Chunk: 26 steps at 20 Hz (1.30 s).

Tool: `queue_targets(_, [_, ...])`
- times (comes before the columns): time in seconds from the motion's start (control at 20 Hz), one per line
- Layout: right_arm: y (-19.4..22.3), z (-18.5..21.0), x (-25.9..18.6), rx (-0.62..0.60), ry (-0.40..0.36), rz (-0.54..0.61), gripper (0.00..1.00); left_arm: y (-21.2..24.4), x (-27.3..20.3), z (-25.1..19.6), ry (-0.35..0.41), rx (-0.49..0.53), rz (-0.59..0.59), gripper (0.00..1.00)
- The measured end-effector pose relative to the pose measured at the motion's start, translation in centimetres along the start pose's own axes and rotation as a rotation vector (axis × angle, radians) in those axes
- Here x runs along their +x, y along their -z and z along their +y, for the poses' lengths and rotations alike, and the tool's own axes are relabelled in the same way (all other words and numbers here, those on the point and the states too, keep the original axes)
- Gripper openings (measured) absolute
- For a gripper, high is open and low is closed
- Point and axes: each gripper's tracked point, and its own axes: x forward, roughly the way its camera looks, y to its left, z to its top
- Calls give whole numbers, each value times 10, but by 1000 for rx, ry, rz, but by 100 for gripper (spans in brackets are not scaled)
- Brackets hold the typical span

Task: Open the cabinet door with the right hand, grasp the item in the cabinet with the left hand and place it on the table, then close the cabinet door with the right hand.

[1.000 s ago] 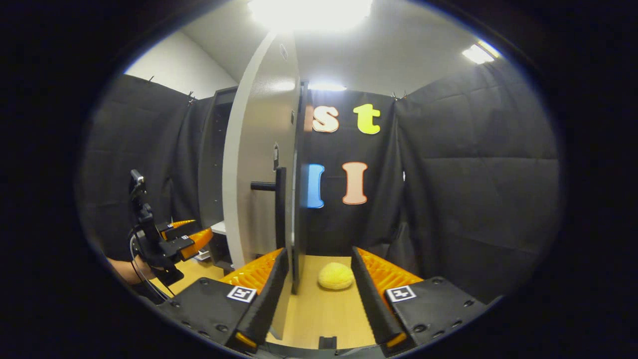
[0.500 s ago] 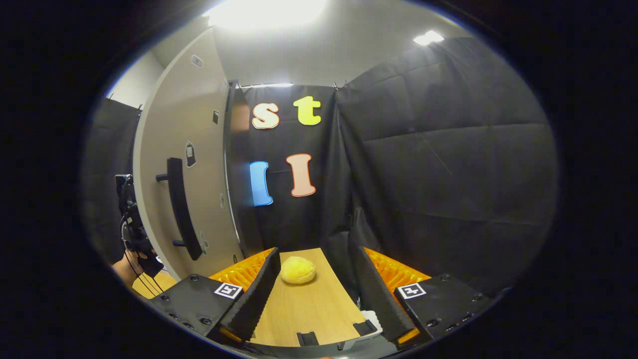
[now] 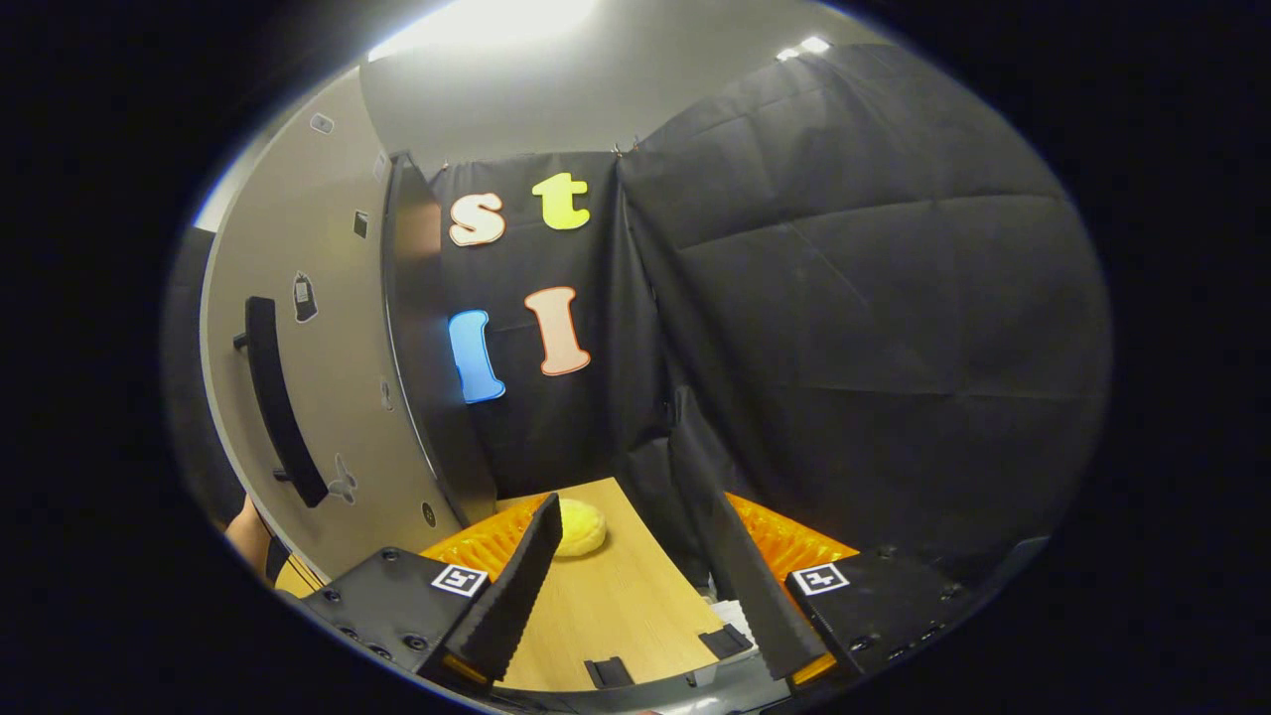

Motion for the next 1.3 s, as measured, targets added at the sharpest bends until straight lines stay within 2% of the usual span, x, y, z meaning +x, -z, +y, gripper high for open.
queue_targets(0.1, [5, 3, 9, -5, 0, 16, 95, 8, 15, 3, -3, -23, 22, 75])
queue_targets(0.2, [8, 5, 13, -13, -2, 28, 95, 12, 26, 7, -13, -44, 29, 77])
queue_targets(0.25, [9, 6, 15, -17, -2, 32, 92, 14, 31, 9, -16, -48, 31, 77])
queue_targets(0.3, [9, 7, 18, -20, -5, 35, 95, 16, 36, 10, -20, -51, 37, 76])
queue_targets(0.35, [9, 9, 20, -23, -9, 38, 92, 19, 38, 8, -17, -55, 44, 76])
queue_targets(0.4, [10, 10, 22, -26, -11, 39, 95, 22, 41, 7, -13, -58, 54, 77])
queue_targets(0.65, [13, 7, 28, -31, -13, 48, 95, 39, 53, 4, -8, -49, 102, 76])
queue_targets(0.75, [15, 5, 30, -24, -11, 55, 92, 39, 55, 2, 12, -40, 104, 76])
queue_targets(0.85, [15, 6, 32, -13, -13, 55, 92, 40, 57, 3, -3, -23, 106, 51])
queue_targets(0.9, [15, 6, 33, -10, -16, 54, 95, 41, 55, 4, -9, -16, 109, 48])
queue_targets(1.05, [14, 8, 33, -19, -25, 50, 95, 38, 49, 5, -4, -4, 109, 49])
queue_targets(1.3, [6, 24, 37, -28, -65, 32, 95, 13, 12, 9, 13, -11, 64, 49])
